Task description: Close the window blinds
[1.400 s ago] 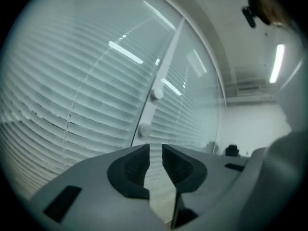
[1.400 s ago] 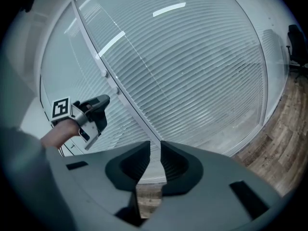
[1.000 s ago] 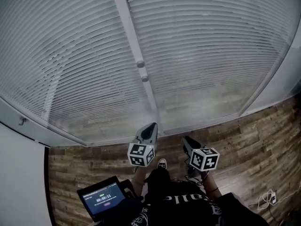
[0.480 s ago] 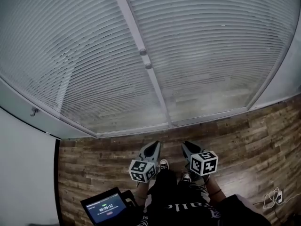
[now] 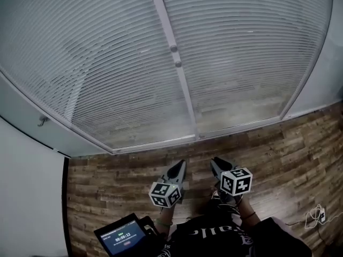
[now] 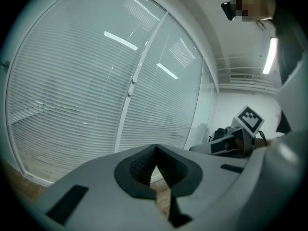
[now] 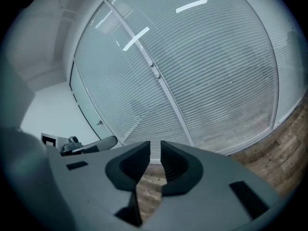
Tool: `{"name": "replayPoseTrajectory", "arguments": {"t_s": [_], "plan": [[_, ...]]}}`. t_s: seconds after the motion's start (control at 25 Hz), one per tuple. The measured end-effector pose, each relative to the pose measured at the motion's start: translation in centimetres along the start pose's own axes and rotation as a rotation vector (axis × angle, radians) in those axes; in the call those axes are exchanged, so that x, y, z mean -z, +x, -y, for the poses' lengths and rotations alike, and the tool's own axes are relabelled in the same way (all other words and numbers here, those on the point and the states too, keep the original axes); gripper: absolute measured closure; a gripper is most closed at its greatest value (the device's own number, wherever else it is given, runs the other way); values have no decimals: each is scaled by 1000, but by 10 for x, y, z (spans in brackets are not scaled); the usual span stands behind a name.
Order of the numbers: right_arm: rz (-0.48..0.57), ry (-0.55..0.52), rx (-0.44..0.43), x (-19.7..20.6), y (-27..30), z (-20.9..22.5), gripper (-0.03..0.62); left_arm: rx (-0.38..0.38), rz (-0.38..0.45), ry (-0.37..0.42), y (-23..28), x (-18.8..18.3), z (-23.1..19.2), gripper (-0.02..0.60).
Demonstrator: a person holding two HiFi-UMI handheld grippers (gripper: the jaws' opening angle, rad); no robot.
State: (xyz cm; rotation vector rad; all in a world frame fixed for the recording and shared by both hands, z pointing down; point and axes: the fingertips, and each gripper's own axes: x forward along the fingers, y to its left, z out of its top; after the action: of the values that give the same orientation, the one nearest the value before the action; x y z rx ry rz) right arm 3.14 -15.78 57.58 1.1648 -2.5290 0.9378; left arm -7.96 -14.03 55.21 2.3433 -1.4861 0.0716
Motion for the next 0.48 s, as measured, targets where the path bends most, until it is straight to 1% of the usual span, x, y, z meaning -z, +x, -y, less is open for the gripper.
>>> {"name": "replayPoseTrajectory", "arguments": {"t_s": [0.08,0.16,0.28,0.48], "plan": [[9,-9,10,16,-7,-24,514,0,-1,18,-33,7,-2,578],[19,0,20,37,-15,-52,514,-4,2,16,-72,14,-5,578],[22,17,28,78,-28,-102,514,14,9,-5,-138,29,-5,578],[12,-13,44,142,-52,-181,514,37,-9,0,-228,63,-11,578]]}}
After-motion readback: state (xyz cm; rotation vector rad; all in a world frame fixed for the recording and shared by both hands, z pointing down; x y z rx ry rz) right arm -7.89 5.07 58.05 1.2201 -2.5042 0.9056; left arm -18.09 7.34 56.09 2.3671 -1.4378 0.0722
